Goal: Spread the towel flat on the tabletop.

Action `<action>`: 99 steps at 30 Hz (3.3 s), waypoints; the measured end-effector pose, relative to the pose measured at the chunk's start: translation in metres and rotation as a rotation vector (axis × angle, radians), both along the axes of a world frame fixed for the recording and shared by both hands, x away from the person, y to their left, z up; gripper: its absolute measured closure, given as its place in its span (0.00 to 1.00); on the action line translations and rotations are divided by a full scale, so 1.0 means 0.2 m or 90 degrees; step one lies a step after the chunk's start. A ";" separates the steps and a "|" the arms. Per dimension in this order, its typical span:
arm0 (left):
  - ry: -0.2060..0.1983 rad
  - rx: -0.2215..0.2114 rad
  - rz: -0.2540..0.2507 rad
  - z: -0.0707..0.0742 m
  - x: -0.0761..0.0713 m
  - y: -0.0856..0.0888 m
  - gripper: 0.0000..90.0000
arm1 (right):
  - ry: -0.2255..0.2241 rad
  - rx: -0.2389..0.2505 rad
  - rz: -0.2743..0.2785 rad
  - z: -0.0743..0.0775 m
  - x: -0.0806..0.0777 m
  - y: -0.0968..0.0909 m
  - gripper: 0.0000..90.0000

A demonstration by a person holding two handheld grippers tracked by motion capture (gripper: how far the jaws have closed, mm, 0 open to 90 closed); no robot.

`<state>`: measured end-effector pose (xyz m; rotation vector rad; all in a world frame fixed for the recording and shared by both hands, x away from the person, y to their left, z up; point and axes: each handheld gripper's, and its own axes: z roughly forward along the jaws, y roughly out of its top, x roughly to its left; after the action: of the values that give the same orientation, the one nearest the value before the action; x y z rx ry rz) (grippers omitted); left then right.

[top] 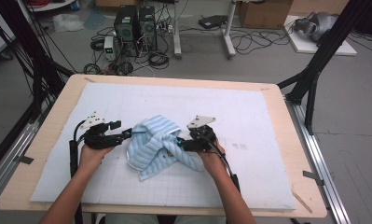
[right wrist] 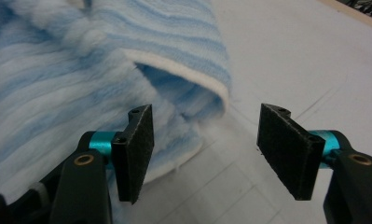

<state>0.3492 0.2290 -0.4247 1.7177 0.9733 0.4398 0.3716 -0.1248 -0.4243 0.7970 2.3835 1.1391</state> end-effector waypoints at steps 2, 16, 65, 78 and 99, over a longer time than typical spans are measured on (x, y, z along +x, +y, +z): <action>-0.002 -0.005 0.006 0.00 0.00 0.01 0.38 | -0.028 -0.032 -0.014 0.01 0.04 0.06 0.37; 0.009 0.006 0.033 0.00 0.00 0.04 0.39 | -0.055 -0.111 -0.126 0.11 0.28 0.05 0.94; 0.012 0.007 0.079 -0.02 0.01 0.08 0.43 | 0.007 -0.089 -0.342 -0.03 0.42 -0.18 0.78; 0.011 0.001 0.074 -0.02 0.01 0.10 0.42 | 0.026 0.035 -0.240 0.01 0.12 -0.28 0.32; 0.027 0.025 0.067 -0.03 0.01 0.07 0.45 | 0.015 -0.026 -0.258 -0.11 0.08 -0.32 0.84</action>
<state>0.3503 0.2429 -0.4306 1.7223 1.0965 0.4956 0.3879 -0.1894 -0.4465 1.2147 2.1188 0.9139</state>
